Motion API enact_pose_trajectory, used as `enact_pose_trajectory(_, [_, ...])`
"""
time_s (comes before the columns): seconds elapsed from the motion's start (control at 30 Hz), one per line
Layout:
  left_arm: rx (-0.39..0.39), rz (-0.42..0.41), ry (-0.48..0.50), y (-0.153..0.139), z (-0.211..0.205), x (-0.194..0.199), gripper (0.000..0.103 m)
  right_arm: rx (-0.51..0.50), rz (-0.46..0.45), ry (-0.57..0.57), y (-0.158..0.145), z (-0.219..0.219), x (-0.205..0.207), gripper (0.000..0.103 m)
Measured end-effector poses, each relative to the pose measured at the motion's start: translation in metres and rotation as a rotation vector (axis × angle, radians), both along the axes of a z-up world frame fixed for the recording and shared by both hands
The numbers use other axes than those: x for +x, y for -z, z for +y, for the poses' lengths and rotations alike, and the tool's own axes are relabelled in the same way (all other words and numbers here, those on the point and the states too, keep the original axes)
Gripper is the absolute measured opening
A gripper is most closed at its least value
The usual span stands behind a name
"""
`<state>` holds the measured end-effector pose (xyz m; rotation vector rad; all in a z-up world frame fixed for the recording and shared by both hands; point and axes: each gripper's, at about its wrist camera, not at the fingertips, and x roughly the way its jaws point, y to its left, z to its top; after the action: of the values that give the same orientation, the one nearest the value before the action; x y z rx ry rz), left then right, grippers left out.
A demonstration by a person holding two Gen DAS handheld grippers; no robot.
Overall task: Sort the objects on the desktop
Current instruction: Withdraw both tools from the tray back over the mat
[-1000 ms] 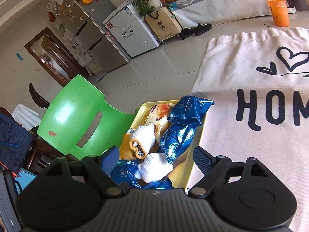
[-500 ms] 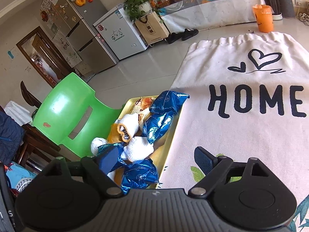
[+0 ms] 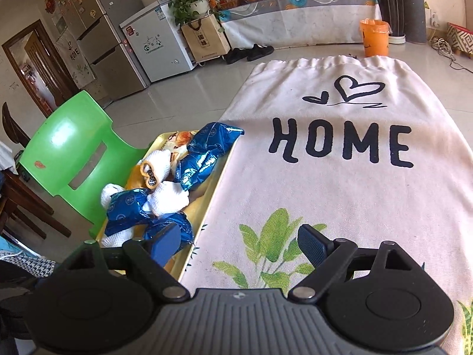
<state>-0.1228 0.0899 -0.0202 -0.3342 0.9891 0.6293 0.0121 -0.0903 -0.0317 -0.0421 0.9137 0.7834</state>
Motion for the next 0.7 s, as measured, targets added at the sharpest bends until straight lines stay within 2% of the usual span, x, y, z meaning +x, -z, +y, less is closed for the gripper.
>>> enact_pose_trajectory(0.13, [0.015,0.005,0.005,-0.003,-0.003,-0.004,0.102,-0.072,0.005,0.052,0.009,-0.007,0.0,0.087])
enact_pose_trajectory(0.4, [0.021,0.007,0.004,-0.01,-0.005,-0.01,0.102,-0.269,0.093,0.244,0.044,-0.03,0.021,0.087])
enact_pose_trajectory(0.57, [0.026,0.011,0.004,-0.009,-0.005,-0.011,0.102,-0.341,0.09,0.272,0.058,-0.045,0.03,0.087])
enact_pose_trajectory(0.7, [0.033,0.022,0.009,-0.007,-0.005,-0.009,0.102,-0.352,0.08,0.266,0.066,-0.058,0.039,0.087])
